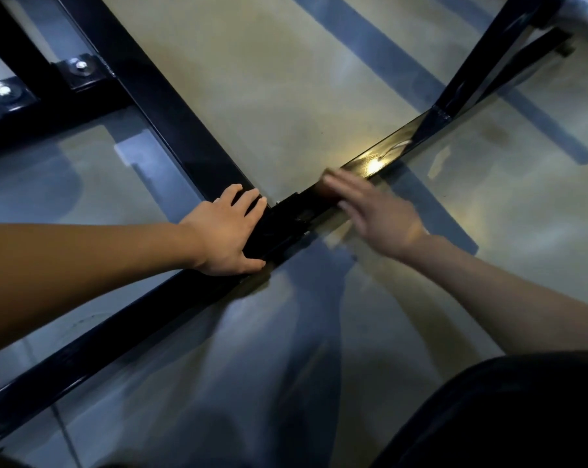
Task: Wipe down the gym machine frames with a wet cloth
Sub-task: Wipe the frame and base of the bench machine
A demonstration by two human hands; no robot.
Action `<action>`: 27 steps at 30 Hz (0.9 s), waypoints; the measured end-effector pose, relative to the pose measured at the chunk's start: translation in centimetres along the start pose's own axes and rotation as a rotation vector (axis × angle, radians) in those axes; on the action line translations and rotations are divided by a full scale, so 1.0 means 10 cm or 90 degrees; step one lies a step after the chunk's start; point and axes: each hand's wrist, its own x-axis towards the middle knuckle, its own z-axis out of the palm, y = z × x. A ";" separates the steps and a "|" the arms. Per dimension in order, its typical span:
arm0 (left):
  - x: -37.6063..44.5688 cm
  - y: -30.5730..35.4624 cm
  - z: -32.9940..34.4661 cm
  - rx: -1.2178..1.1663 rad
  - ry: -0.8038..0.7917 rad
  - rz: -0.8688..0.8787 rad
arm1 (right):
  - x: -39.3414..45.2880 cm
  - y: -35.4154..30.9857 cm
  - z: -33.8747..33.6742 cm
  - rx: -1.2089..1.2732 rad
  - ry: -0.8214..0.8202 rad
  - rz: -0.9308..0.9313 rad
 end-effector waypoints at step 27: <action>0.04 0.02 -0.04 0.043 -0.003 0.017 | 0.01 -0.20 0.07 0.138 -0.040 -0.091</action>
